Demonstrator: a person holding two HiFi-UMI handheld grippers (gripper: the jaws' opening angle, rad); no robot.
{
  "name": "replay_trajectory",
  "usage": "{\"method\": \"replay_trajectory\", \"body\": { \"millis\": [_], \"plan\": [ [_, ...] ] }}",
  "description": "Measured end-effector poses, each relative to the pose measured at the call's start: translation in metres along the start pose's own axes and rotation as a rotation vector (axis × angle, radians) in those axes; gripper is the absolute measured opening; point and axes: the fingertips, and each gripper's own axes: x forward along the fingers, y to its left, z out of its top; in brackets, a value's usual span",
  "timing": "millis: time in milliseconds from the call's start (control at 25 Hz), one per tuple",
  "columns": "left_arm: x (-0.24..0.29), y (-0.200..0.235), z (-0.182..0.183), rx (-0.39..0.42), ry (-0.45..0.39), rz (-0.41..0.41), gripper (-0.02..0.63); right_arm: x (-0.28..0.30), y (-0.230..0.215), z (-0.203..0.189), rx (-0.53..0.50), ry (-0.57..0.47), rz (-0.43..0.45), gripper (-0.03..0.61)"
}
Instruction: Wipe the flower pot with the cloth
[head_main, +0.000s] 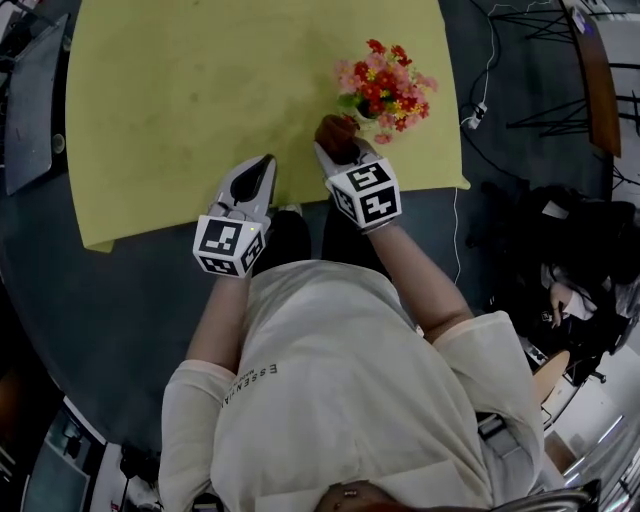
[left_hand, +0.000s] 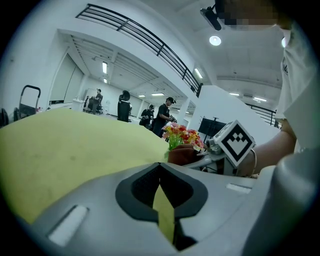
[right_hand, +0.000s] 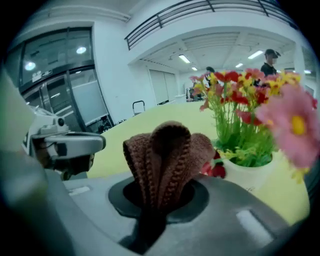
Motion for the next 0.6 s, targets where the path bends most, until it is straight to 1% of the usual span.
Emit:
{"method": "replay_trajectory", "body": {
  "millis": [80, 240, 360, 600],
  "plan": [
    [0.002, 0.005, 0.0, -0.004, -0.003, 0.005, 0.011, 0.016, -0.003, 0.007, 0.077, -0.012, -0.024, 0.048],
    [0.003, 0.012, -0.004, -0.007, 0.0, 0.013, 0.011, 0.037, -0.009, 0.016, 0.182, -0.039, -0.088, 0.048],
    [0.003, 0.013, -0.01, -0.025, 0.009, 0.017, 0.011, 0.046, -0.018, 0.022, 0.267, -0.067, -0.129, 0.048],
    [0.004, 0.009, -0.018, -0.044, 0.025, 0.004, 0.011, 0.042, -0.047, 0.016, 0.351, -0.079, -0.177, 0.048]
  ]
}}
